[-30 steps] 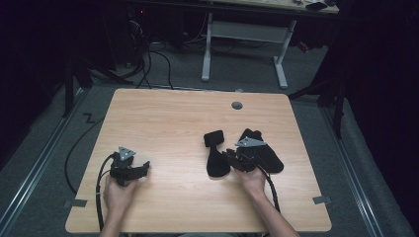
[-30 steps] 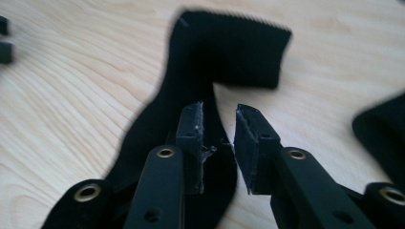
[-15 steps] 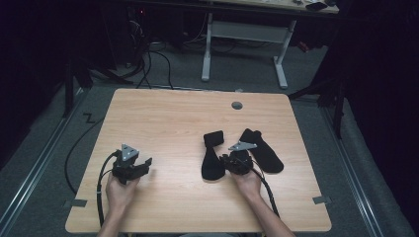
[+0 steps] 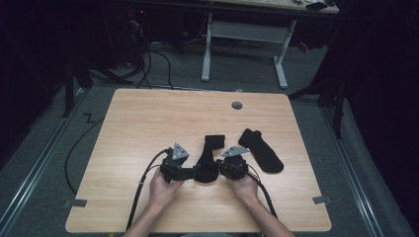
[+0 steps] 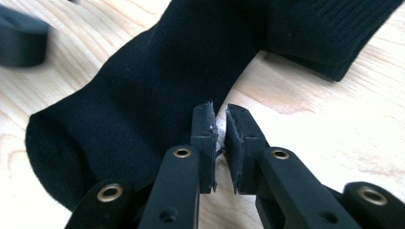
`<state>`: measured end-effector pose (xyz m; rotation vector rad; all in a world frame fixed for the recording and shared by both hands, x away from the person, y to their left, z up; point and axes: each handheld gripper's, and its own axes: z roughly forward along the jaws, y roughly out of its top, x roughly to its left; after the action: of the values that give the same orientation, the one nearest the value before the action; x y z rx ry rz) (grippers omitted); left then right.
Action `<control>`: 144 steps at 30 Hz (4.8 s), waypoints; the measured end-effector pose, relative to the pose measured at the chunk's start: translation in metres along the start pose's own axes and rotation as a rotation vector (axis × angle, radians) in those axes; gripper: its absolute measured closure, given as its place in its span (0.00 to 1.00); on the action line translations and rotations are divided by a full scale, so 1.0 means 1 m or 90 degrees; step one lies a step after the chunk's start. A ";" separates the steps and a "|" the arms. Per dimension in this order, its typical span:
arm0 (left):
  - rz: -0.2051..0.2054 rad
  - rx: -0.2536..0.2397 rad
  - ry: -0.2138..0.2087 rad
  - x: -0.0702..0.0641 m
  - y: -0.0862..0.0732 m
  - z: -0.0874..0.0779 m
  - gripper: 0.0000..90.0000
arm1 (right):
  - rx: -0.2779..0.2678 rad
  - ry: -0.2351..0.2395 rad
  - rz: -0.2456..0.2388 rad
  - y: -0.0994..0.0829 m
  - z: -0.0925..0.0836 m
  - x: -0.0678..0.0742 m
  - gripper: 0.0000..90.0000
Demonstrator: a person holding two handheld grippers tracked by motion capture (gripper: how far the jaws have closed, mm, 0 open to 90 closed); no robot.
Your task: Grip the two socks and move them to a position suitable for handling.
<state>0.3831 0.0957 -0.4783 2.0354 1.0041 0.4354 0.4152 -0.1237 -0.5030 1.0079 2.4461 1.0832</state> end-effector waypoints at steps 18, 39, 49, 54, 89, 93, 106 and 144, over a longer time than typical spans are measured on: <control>0.003 0.049 0.052 0.005 -0.017 0.024 0.27 | -0.052 -0.040 0.125 0.047 -0.012 -0.047 0.60; 0.012 0.037 0.042 0.005 -0.019 0.025 0.21 | 0.043 -0.022 0.074 0.067 0.030 -0.048 1.00; 0.012 0.038 0.042 0.005 -0.019 0.025 0.21 | 0.011 -0.052 0.109 0.079 0.025 -0.055 0.63; 0.012 0.037 0.041 0.005 -0.019 0.025 0.21 | 0.033 -0.058 0.136 0.072 0.040 -0.053 0.62; 0.011 0.036 0.043 0.005 -0.019 0.025 0.23 | 0.006 -0.008 0.034 0.015 0.005 -0.015 0.83; 0.011 0.036 0.043 0.005 -0.019 0.025 0.23 | -0.023 -0.033 0.033 0.017 -0.008 -0.015 0.78; 0.012 0.036 0.043 0.005 -0.019 0.025 0.23 | -0.006 -0.073 0.123 0.052 0.011 -0.051 0.65; 0.011 0.035 0.043 0.005 -0.020 0.024 0.23 | -0.019 -0.020 -0.025 0.027 -0.007 -0.016 0.92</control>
<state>0.3913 0.0943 -0.5089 2.0923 1.0505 0.4926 0.4358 -0.1257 -0.4789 0.9574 2.4069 1.0802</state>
